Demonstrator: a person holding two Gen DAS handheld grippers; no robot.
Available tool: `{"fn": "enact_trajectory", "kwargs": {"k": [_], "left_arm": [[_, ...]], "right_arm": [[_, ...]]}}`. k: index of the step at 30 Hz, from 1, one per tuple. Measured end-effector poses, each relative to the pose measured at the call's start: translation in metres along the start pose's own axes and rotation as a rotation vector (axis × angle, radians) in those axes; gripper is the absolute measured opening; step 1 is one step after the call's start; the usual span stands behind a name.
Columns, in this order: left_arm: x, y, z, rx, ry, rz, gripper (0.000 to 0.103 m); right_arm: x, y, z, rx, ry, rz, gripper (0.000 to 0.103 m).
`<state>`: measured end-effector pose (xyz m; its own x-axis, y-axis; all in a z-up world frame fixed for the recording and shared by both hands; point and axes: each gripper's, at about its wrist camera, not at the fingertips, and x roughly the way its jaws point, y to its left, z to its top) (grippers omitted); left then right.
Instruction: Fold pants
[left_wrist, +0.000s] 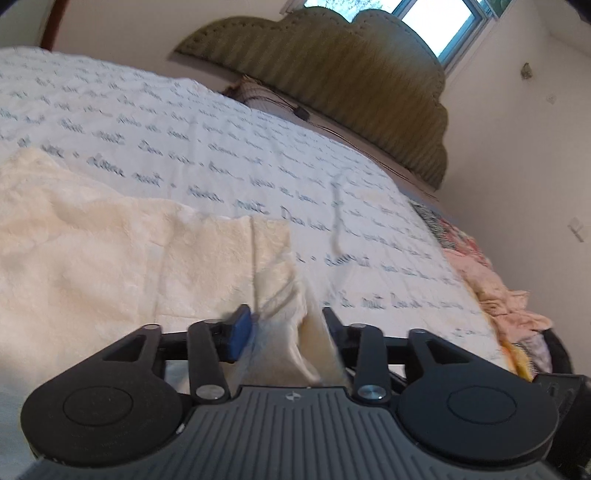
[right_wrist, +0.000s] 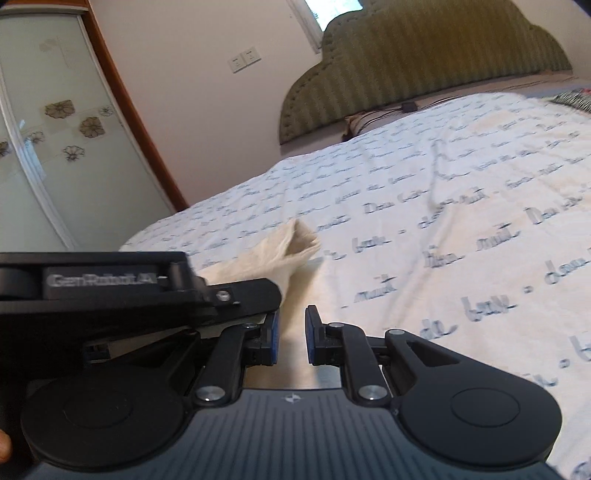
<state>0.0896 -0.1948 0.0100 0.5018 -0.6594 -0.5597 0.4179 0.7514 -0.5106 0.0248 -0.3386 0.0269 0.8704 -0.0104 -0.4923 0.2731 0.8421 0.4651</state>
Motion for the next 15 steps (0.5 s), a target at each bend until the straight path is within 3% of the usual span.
{"fn": "enact_trajectory", "kwargs": {"k": [3,5,9,12,15], "left_arm": [[-0.006,0.004,0.002,-0.051,0.029,-0.141,0.049],[-0.021,0.002,0.008,-0.023,-0.019,-0.138,0.052],[-0.054,0.007,0.021,0.095,-0.158,0.02,0.068],[-0.071,0.027,0.03,0.158,-0.225,0.183,0.07],[-0.079,0.057,0.043,0.173,-0.234,0.342,0.07]], "right_arm": [[-0.008,-0.007,0.002,-0.039,-0.034,-0.128,0.015],[-0.014,-0.014,0.002,-0.034,-0.053,-0.178,0.015],[-0.018,-0.022,0.003,0.02,-0.045,-0.103,0.015],[-0.01,-0.021,0.012,0.051,-0.019,-0.003,0.02],[0.012,-0.013,0.029,0.013,0.03,0.073,0.049]]}}
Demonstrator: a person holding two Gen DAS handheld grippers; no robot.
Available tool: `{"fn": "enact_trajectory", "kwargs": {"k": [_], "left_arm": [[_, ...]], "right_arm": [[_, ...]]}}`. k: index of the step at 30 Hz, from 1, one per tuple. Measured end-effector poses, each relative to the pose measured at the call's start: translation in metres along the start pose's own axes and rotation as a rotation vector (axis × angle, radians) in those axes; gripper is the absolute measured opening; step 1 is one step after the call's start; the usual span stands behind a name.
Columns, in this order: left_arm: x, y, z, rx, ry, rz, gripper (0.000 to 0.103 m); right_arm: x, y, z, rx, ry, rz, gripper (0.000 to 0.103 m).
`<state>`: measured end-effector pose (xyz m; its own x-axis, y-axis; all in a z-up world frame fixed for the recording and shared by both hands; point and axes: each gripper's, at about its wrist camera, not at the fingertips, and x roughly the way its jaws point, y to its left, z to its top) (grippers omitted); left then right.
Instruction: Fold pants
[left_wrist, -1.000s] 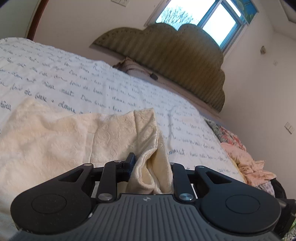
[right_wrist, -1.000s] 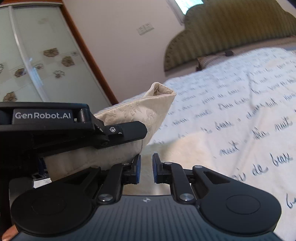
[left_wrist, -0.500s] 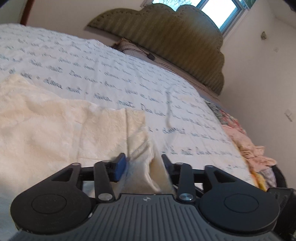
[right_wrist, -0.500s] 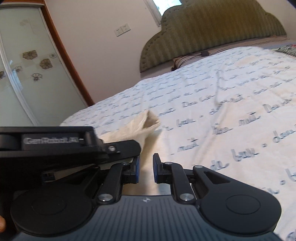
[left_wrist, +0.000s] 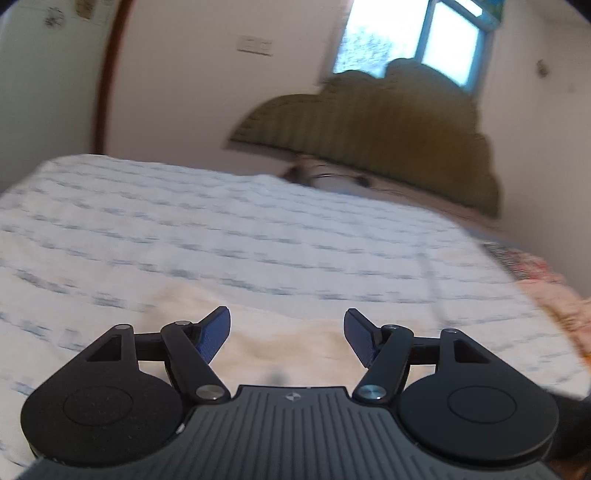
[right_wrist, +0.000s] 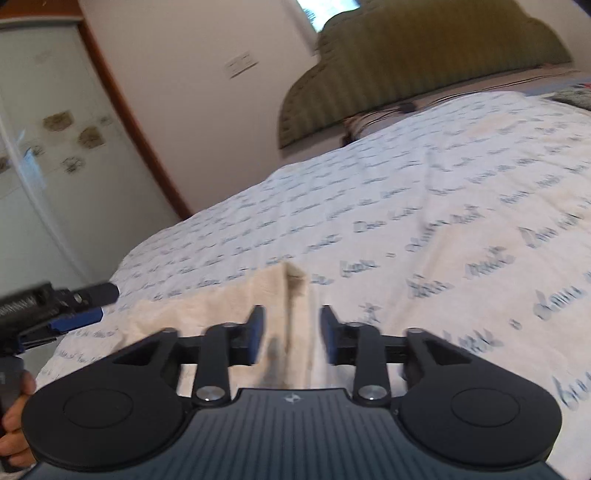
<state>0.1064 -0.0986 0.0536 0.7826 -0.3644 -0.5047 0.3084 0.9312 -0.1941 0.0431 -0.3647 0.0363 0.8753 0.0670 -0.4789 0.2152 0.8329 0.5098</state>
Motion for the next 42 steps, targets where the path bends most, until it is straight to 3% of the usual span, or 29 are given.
{"fn": "enact_trajectory", "kwargs": {"k": [1,2,5,6,7,8,9,11,15,18,22,24,26,27,30,31,32,36,40,42], "left_arm": [[0.003,0.013,0.003,-0.007,0.01,0.031,0.07],[0.007,0.024,0.006,-0.015,0.022,0.045,0.07],[0.017,0.047,0.013,-0.025,0.051,0.097,0.07],[0.019,0.053,0.014,-0.022,0.057,0.122,0.07],[0.021,0.058,0.014,-0.02,0.06,0.141,0.07],[0.023,0.061,0.013,-0.017,0.063,0.153,0.07],[0.025,0.063,0.012,-0.014,0.069,0.158,0.07],[0.027,0.065,0.007,-0.01,0.081,0.15,0.07],[0.049,0.056,-0.004,0.051,0.128,0.152,0.082],[0.056,0.051,-0.012,0.086,0.14,0.173,0.082],[0.022,0.049,-0.015,0.111,0.072,0.175,0.081],[0.003,0.048,-0.021,0.129,0.059,0.144,0.082],[-0.009,0.047,-0.031,0.147,0.085,0.097,0.082],[-0.011,0.048,-0.037,0.16,0.109,0.072,0.082],[-0.006,0.043,-0.063,0.249,0.166,0.044,0.084],[-0.007,0.041,-0.07,0.277,0.153,0.048,0.084],[-0.01,0.041,-0.075,0.296,0.132,0.056,0.084],[-0.029,0.048,-0.074,0.282,0.078,0.063,0.083],[-0.035,0.069,-0.064,0.17,0.06,0.075,0.083],[-0.035,0.078,-0.062,0.107,0.058,0.078,0.083]], "right_arm": [[0.008,0.004,0.006,-0.027,0.014,0.003,0.065],[0.018,0.008,0.012,-0.054,0.025,0.002,0.07],[0.046,0.013,0.024,-0.089,0.073,0.021,0.068],[0.053,0.013,0.027,-0.084,0.083,0.039,0.065],[0.059,0.014,0.027,-0.084,0.103,0.06,0.043],[0.063,0.016,0.028,-0.095,0.116,0.058,0.027],[0.063,0.018,0.027,-0.122,0.112,0.038,0.025],[0.061,0.021,0.025,-0.181,0.105,0.004,0.013],[0.065,0.021,0.021,-0.229,0.119,-0.057,0.013],[0.063,0.024,0.018,-0.237,0.099,-0.103,0.02],[0.027,0.034,0.014,-0.274,0.008,-0.161,0.022],[0.007,0.045,0.004,-0.315,0.025,-0.055,0.022],[-0.009,0.058,-0.014,-0.386,0.078,0.079,0.022],[-0.012,0.063,-0.023,-0.431,0.107,0.105,0.022],[-0.005,0.066,-0.05,-0.579,0.191,0.004,0.024],[-0.005,0.062,-0.054,-0.594,0.18,-0.014,0.032],[-0.008,0.058,-0.054,-0.567,0.165,-0.031,0.037],[-0.025,0.041,-0.036,-0.463,0.103,-0.089,0.038],[-0.026,0.014,-0.022,-0.271,0.103,-0.021,0.042],[-0.02,0.012,-0.022,-0.257,0.101,-0.063,0.051]]}}
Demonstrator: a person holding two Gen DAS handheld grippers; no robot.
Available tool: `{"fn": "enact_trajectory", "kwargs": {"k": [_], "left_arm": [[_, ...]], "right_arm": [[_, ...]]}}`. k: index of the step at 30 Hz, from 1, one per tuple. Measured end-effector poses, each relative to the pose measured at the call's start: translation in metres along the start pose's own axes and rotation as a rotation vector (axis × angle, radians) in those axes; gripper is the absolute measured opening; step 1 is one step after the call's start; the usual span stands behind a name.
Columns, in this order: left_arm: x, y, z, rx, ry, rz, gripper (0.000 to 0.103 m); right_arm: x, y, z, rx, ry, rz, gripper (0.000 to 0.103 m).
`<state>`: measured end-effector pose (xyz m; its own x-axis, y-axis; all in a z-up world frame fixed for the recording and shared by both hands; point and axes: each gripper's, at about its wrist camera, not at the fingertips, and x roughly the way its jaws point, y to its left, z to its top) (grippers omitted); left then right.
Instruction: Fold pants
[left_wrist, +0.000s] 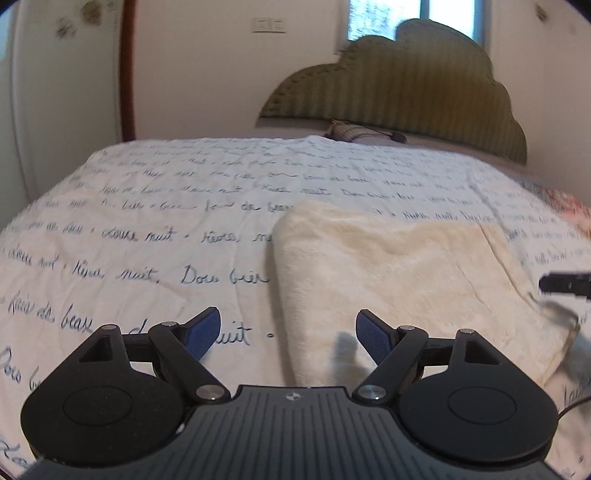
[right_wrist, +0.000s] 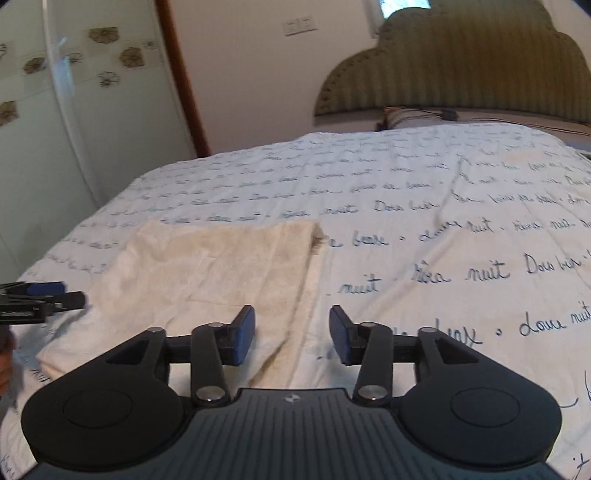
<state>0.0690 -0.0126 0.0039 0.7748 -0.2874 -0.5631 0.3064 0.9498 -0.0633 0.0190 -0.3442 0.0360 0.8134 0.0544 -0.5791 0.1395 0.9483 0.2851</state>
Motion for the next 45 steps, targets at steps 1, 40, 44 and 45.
{"fn": "enact_trajectory", "kwargs": {"k": [1,40,44,45], "left_arm": [[0.001,0.003,0.001,-0.032,0.0,0.019,0.084],[0.067,0.033,0.006,-0.241,0.185,-0.497,0.026],[0.047,0.027,0.016,-0.183,0.11,-0.482,0.015],[0.043,0.024,0.021,-0.162,0.096,-0.475,0.015]], "right_arm": [[0.004,0.002,0.0,-0.004,-0.004,-0.037,0.063],[0.061,-0.039,0.01,0.271,0.14,0.405,0.025],[0.047,-0.024,0.023,0.21,0.093,0.382,0.021],[0.044,-0.02,0.028,0.197,0.079,0.384,0.021]]}}
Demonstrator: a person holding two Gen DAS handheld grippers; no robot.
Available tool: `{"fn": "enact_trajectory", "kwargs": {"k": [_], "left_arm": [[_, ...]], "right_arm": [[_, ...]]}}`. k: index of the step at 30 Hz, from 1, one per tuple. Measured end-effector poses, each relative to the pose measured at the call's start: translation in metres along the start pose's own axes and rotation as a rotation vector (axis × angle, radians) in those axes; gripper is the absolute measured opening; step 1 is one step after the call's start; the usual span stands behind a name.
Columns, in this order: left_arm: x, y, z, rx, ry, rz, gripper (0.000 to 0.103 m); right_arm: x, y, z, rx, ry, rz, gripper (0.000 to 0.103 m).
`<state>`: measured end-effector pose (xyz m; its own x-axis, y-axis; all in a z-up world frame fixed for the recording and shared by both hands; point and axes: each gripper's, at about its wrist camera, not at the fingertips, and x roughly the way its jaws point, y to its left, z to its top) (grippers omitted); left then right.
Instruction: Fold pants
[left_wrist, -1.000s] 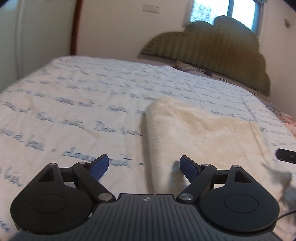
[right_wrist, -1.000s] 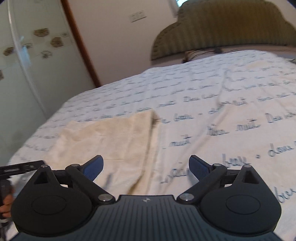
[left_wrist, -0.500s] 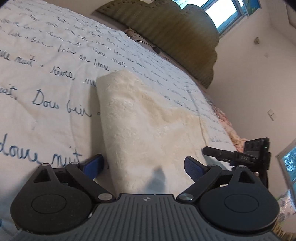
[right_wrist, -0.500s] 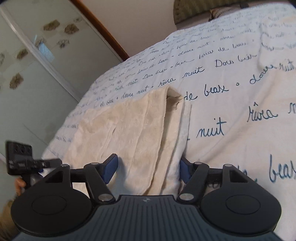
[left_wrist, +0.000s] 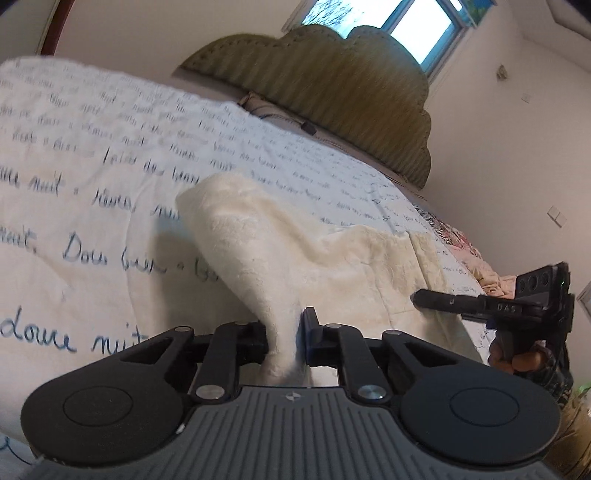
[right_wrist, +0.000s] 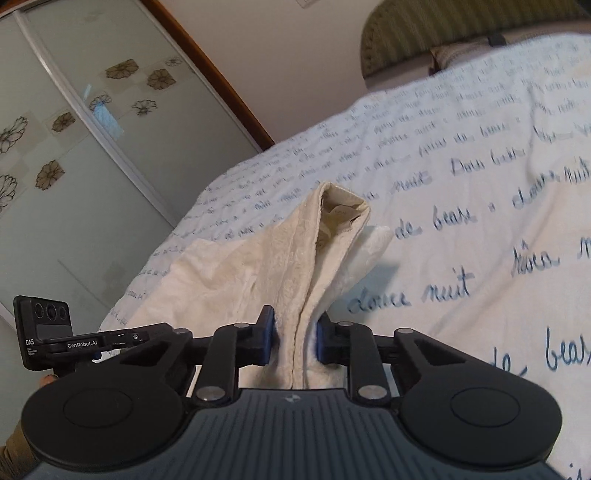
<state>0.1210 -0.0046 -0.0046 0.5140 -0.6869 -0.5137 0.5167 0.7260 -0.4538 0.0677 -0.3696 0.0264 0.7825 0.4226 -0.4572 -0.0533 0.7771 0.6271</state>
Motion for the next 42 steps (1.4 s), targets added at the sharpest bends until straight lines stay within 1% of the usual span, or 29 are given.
{"fn": "enact_trajectory", "kwargs": {"k": [4,7,10,14,17,19,21,22,23,24,26,27,29,30,31,32,33,34,35,36,37,38,39,40,42], "left_arm": [[-0.005,-0.013,0.015,0.063,-0.039,0.03,0.014],[-0.008,-0.017,0.03,0.127,-0.087,0.078,0.014],[-0.006,-0.01,0.053,0.143,-0.107,0.107,0.014],[0.009,0.002,0.083,0.177,-0.112,0.163,0.015],[0.029,0.015,0.098,0.186,-0.107,0.201,0.015],[0.046,0.03,0.102,0.159,-0.084,0.225,0.015],[0.061,0.044,0.1,0.131,-0.052,0.256,0.016],[0.066,0.05,0.098,0.124,-0.046,0.272,0.016],[0.069,0.055,0.096,0.116,-0.043,0.28,0.017],[0.069,0.058,0.094,0.104,-0.046,0.279,0.02],[0.067,0.061,0.093,0.085,-0.043,0.284,0.032],[0.064,0.06,0.092,0.082,-0.037,0.298,0.039],[0.055,0.053,0.091,0.103,-0.039,0.341,0.041],[0.049,0.048,0.089,0.119,-0.048,0.368,0.041],[0.043,0.043,0.086,0.134,-0.062,0.395,0.041],[0.035,0.038,0.082,0.149,-0.084,0.413,0.042],[0.027,0.033,0.078,0.156,-0.108,0.41,0.047],[0.02,0.029,0.074,0.154,-0.121,0.391,0.058],[0.016,0.025,0.07,0.15,-0.124,0.37,0.064],[0.015,0.023,0.066,0.149,-0.118,0.361,0.071],[0.017,0.021,0.06,0.158,-0.103,0.371,0.071],[0.022,0.02,0.057,0.173,-0.079,0.394,0.071],[0.029,0.019,0.053,0.191,-0.046,0.431,0.07],[0.036,0.02,0.049,0.197,-0.016,0.468,0.073],[0.032,0.021,0.047,0.155,-0.023,0.466,0.07]], "right_arm": [[0.003,0.023,0.019,-0.071,-0.031,0.011,0.02],[0.016,0.033,0.033,-0.111,-0.042,0.004,0.02],[0.034,0.04,0.049,-0.137,-0.057,-0.003,0.02],[0.067,0.042,0.075,-0.146,-0.072,-0.019,0.02],[0.099,0.036,0.089,-0.155,-0.06,-0.07,0.021],[0.12,0.028,0.093,-0.136,-0.035,-0.095,0.021],[0.137,0.022,0.092,-0.149,-0.007,-0.149,0.021],[0.145,0.019,0.09,-0.158,0.004,-0.18,0.024],[0.15,0.016,0.088,-0.16,0.01,-0.204,0.03],[0.152,0.012,0.086,-0.149,0.014,-0.216,0.032],[0.151,0.007,0.083,-0.118,0.014,-0.224,0.037],[0.149,0.008,0.082,-0.112,0.008,-0.237,0.038],[0.138,0.018,0.079,-0.124,-0.02,-0.3,0.039],[0.131,0.026,0.076,-0.146,-0.048,-0.332,0.039],[0.122,0.037,0.074,-0.193,-0.086,-0.365,0.04],[0.114,0.048,0.071,-0.245,-0.114,-0.37,0.04],[0.107,0.058,0.067,-0.281,-0.132,-0.349,0.04],[0.101,0.067,0.065,-0.301,-0.135,-0.3,0.04],[0.097,0.074,0.062,-0.311,-0.12,-0.246,0.039],[0.097,0.078,0.058,-0.318,-0.093,-0.21,0.039],[0.101,0.08,0.054,-0.321,-0.054,-0.196,0.039],[0.107,0.08,0.051,-0.321,-0.013,-0.208,0.039],[0.115,0.076,0.048,-0.321,0.027,-0.238,0.038],[0.123,0.071,0.044,-0.316,0.055,-0.277,0.038],[0.123,0.064,0.038,-0.275,0.051,-0.31,0.037]]}}
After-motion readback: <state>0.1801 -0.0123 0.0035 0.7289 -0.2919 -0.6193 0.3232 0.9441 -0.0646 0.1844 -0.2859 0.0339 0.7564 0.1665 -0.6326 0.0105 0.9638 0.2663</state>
